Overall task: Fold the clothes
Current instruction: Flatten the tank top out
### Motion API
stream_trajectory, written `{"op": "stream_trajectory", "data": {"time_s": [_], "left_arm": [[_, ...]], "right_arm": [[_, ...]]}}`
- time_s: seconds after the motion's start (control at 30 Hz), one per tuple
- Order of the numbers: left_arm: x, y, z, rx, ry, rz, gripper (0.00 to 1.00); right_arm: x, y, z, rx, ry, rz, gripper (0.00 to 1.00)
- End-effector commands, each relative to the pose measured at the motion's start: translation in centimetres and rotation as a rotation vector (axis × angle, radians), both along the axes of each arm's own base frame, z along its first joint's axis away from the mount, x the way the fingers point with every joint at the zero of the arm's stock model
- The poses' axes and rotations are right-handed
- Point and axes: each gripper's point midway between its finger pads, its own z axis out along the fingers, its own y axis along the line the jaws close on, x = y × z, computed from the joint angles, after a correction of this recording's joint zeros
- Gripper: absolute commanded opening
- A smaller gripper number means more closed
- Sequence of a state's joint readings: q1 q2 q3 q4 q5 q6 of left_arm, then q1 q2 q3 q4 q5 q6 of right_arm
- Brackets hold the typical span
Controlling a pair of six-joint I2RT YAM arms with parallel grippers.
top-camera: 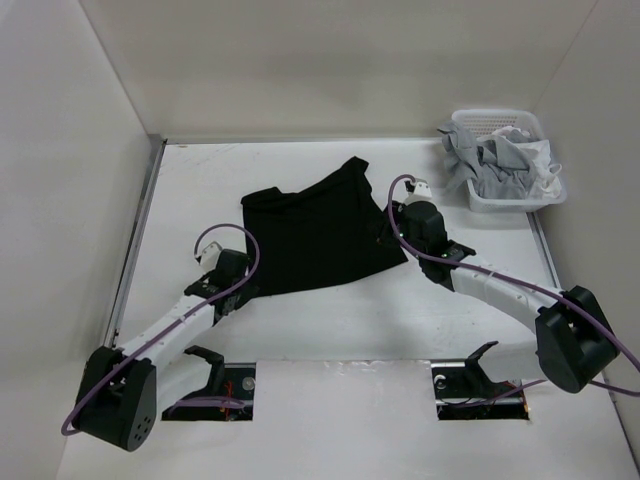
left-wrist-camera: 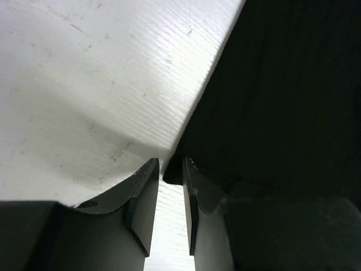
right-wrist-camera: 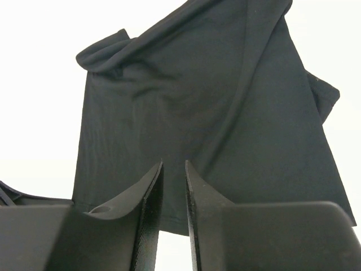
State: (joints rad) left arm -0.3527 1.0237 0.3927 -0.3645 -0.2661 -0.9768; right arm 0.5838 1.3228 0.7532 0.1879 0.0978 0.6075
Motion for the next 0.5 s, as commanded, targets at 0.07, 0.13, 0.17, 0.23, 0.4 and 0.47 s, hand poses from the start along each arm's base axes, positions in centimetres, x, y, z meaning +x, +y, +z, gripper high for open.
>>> {"op": "stream_trajectory", "data": {"time_s": [0.07,0.13,0.17,0.23,0.4,0.47], "left_arm": [[-1.1,-0.8,-1.1,0.001,0.065,-0.047,0.23],[-1.0,-1.3,-1.2,-0.005,0.066,-0.061,0.22],[-1.1,-1.4,-1.3,-0.004,0.071,-0.068,0.21],[-1.2,-1.3,-1.4,-0.001,0.076,-0.069,0.17],[-0.8,-1.0,-0.2,-0.009,0.045,-0.057,0.08],[-0.4,-1.1,0.7,-0.012,0.021,-0.061,0.05]], "right_arm": [[0.4,0.5,1.6,0.036,-0.054,-0.004,0.27],[0.4,0.5,1.6,0.037,-0.055,-0.004,0.28],[0.4,0.5,1.6,0.037,-0.055,-0.004,0.28],[0.4,0.5,1.7,0.038,-0.056,-0.004,0.28],[0.4,0.5,1.4,0.034,-0.051,-0.004,0.31],[0.5,0.0,0.9,0.027,-0.038,-0.019,0.35]]}}
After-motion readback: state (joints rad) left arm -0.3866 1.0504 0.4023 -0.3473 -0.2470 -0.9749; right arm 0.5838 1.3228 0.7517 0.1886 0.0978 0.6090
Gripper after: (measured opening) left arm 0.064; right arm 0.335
